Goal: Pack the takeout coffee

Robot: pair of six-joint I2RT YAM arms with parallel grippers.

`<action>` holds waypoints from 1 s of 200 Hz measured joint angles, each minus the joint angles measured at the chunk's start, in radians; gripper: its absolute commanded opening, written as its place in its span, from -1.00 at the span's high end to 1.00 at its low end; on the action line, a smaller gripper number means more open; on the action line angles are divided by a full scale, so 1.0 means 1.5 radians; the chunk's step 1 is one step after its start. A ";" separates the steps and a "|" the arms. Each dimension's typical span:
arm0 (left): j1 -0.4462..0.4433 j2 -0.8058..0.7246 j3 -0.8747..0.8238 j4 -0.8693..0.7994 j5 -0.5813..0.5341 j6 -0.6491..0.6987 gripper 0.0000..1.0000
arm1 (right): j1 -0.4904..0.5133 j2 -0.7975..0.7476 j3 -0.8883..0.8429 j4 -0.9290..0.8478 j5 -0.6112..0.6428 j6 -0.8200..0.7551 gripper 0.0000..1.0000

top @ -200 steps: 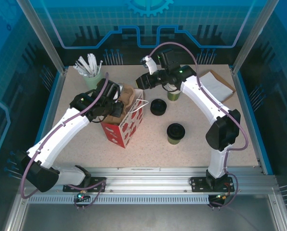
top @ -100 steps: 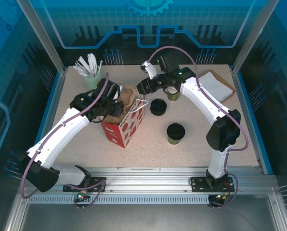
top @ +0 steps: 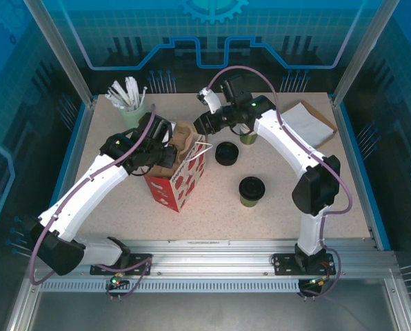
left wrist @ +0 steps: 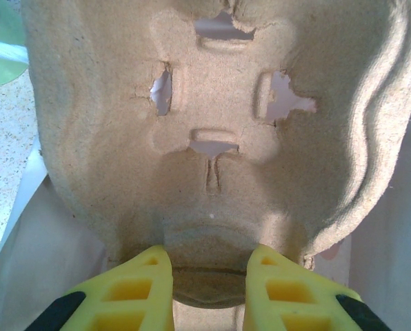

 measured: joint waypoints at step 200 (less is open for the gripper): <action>0.003 0.021 0.000 -0.030 0.045 0.002 0.54 | 0.014 -0.007 -0.030 0.065 0.040 0.042 0.63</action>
